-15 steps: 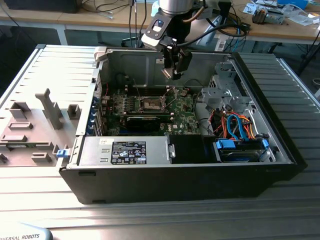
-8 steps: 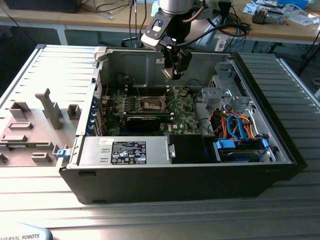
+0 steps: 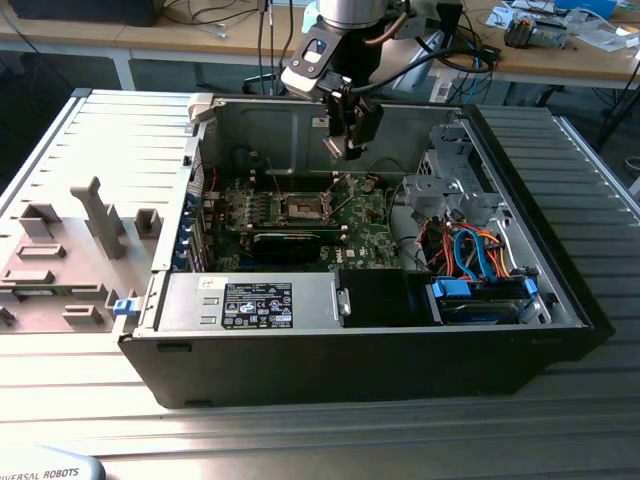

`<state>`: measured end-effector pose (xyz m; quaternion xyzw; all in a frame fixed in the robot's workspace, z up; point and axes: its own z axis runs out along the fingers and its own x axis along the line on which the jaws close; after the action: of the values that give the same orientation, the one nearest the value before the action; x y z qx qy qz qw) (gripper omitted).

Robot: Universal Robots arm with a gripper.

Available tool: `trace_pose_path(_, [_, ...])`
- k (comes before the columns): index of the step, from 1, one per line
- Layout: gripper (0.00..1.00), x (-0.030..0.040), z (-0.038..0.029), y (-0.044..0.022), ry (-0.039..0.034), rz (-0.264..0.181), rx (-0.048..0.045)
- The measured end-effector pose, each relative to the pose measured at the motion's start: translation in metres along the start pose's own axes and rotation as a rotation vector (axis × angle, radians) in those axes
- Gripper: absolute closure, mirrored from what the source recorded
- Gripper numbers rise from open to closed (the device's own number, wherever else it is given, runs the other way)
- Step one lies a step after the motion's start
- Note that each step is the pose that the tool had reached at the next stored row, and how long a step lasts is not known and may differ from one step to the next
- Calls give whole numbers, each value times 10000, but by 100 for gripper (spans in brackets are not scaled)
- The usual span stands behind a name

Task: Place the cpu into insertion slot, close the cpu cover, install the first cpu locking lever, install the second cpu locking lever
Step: 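Place the cpu into insertion slot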

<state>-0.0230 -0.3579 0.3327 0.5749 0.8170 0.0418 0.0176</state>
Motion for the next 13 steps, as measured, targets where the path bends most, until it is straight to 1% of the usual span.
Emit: trace_pose_path(13, [46,0,0,0,-19,222,-4])
